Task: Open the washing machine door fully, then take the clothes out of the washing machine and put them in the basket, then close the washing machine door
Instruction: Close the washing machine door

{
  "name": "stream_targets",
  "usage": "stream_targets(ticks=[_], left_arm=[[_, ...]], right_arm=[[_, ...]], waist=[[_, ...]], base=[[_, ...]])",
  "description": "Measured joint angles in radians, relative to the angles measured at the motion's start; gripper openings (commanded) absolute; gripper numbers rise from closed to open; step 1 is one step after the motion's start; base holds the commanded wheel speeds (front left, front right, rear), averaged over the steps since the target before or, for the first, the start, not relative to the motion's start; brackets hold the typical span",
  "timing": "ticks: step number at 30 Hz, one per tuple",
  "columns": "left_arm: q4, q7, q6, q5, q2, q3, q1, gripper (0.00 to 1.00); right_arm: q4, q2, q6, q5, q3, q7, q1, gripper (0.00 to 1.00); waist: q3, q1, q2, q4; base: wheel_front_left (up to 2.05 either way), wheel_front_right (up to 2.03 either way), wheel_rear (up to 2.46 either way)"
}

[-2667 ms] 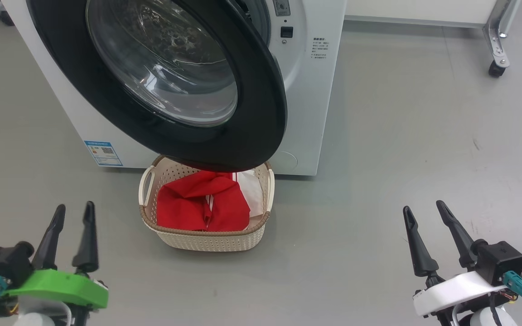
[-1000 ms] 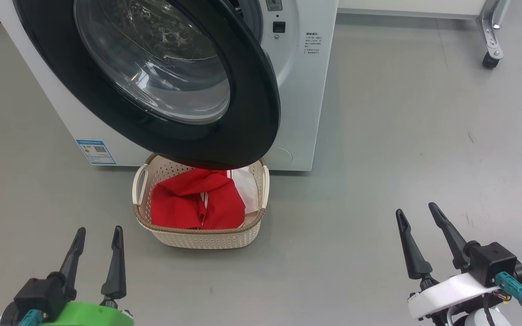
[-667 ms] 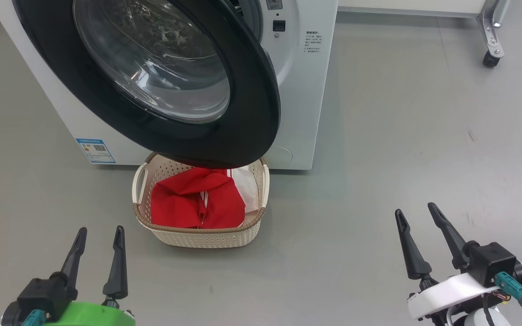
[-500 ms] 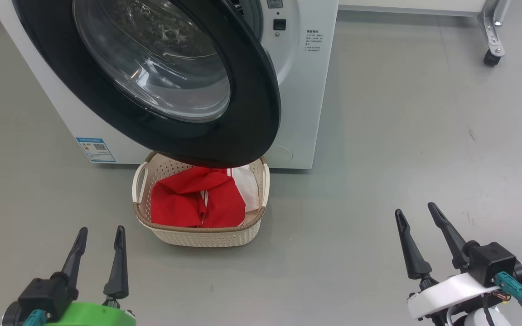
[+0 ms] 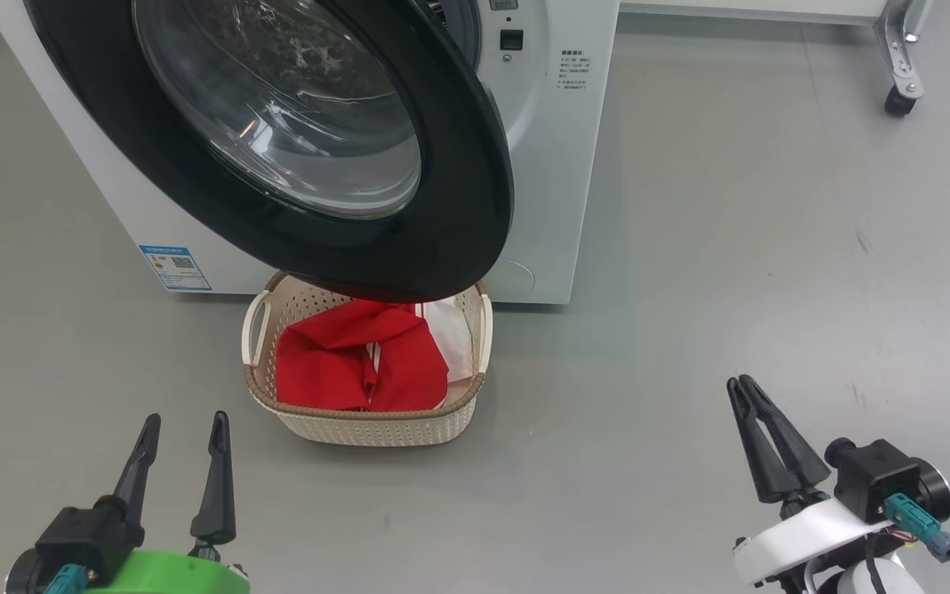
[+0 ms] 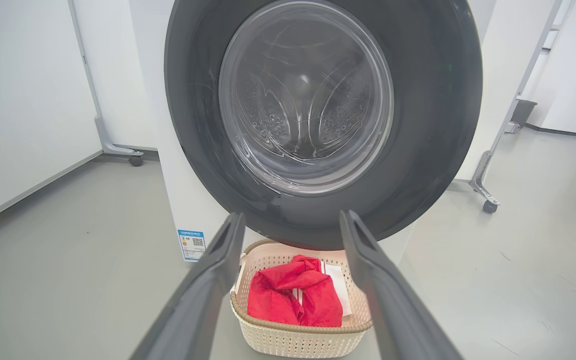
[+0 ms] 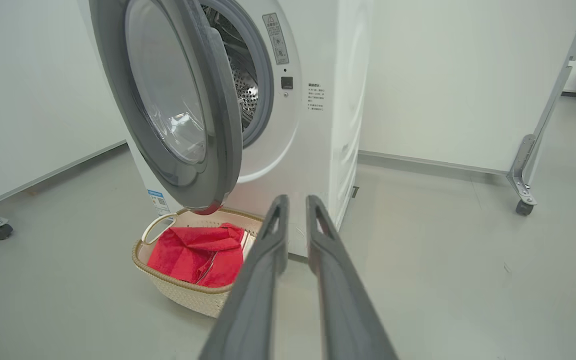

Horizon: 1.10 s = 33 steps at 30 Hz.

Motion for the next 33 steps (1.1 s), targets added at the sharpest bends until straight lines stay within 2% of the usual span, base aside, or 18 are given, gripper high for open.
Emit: stream_targets(ticks=[7,22,33], left_arm=[[-0.007,0.000,0.000,0.006,-0.005,-0.024,0.000,1.00],[-0.030,0.000,0.000,0.006,-0.016,-0.096,-0.043,1.00],[-0.049,0.000,0.000,0.003,-0.028,-0.141,-0.108,1.00]], right_arm=[[-0.022,-0.027,0.000,-0.019,0.055,0.000,-0.047,0.00],[-0.014,-0.136,0.000,-0.047,0.301,-0.002,-0.269,0.00],[0.018,-0.187,0.000,-0.023,0.349,0.035,-0.484,0.00]], waist=[[0.018,0.0000,0.0000,0.009],[0.107,0.0000,0.0000,0.072],[0.213,0.0000,0.0000,0.144]], base=[[0.00,0.00,0.00],[0.00,0.00,0.00],[0.00,0.00,0.00]])
